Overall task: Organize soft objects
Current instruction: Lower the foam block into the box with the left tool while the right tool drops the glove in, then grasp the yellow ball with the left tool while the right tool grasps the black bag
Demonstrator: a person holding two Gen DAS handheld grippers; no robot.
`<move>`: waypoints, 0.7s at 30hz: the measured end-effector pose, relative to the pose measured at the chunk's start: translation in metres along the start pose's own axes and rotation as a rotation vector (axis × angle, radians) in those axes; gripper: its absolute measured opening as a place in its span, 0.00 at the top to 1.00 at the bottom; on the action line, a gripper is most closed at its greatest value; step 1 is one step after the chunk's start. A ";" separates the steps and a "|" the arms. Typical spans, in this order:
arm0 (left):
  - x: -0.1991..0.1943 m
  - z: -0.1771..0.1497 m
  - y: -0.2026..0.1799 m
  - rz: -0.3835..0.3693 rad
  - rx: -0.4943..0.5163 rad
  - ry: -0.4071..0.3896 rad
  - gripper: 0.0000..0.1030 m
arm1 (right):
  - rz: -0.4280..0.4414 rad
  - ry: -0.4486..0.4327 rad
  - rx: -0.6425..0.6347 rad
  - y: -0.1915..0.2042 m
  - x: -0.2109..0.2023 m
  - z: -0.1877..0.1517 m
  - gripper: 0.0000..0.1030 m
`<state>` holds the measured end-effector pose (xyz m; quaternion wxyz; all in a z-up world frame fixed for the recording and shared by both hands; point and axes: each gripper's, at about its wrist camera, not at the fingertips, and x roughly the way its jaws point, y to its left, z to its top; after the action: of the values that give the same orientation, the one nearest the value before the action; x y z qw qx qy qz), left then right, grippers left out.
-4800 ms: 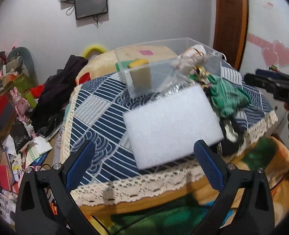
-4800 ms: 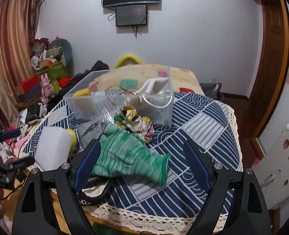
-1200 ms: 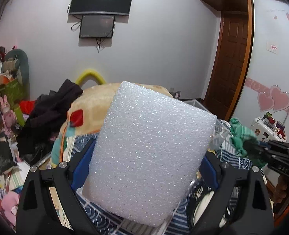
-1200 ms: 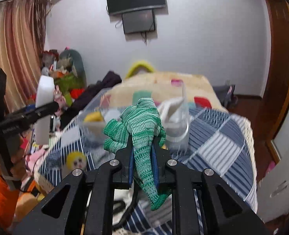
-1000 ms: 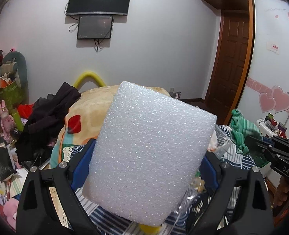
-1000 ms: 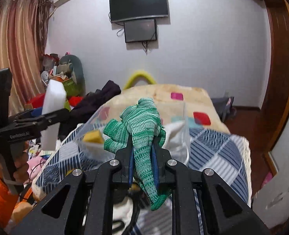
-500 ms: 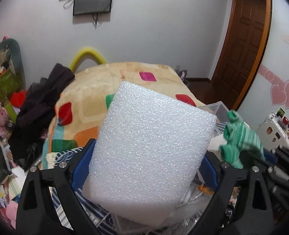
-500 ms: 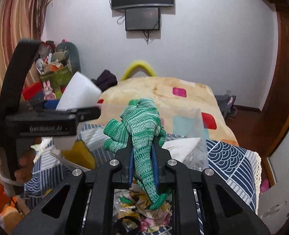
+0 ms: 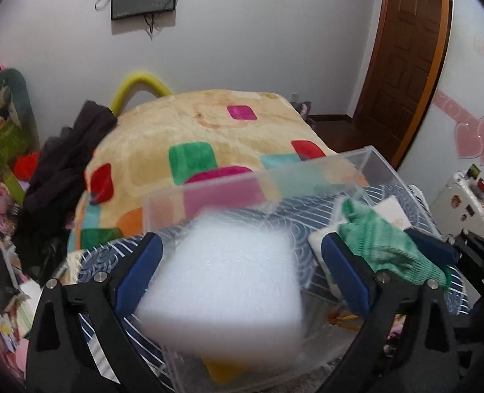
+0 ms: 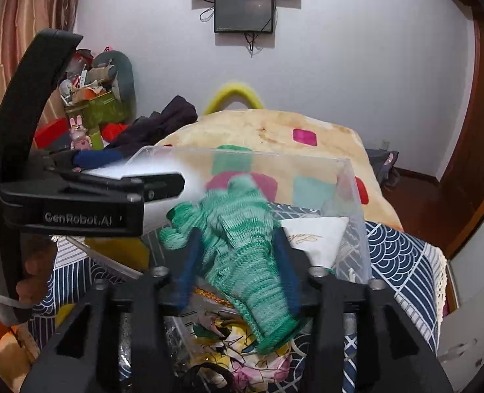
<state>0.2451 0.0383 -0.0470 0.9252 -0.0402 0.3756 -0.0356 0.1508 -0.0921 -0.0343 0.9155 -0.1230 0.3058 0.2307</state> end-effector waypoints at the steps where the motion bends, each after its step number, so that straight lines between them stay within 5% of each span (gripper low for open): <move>1: -0.001 0.000 0.000 -0.003 -0.003 0.003 0.04 | -0.010 -0.009 -0.004 0.001 -0.004 0.000 0.43; 21: -0.097 -0.034 0.009 -0.039 -0.047 -0.145 0.02 | -0.057 -0.185 0.001 -0.002 -0.079 -0.003 0.27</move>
<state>0.1528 0.0548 -0.0050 0.9479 -0.0718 0.3076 -0.0419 0.0945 -0.1228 0.0126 0.9461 -0.1095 0.2164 0.2149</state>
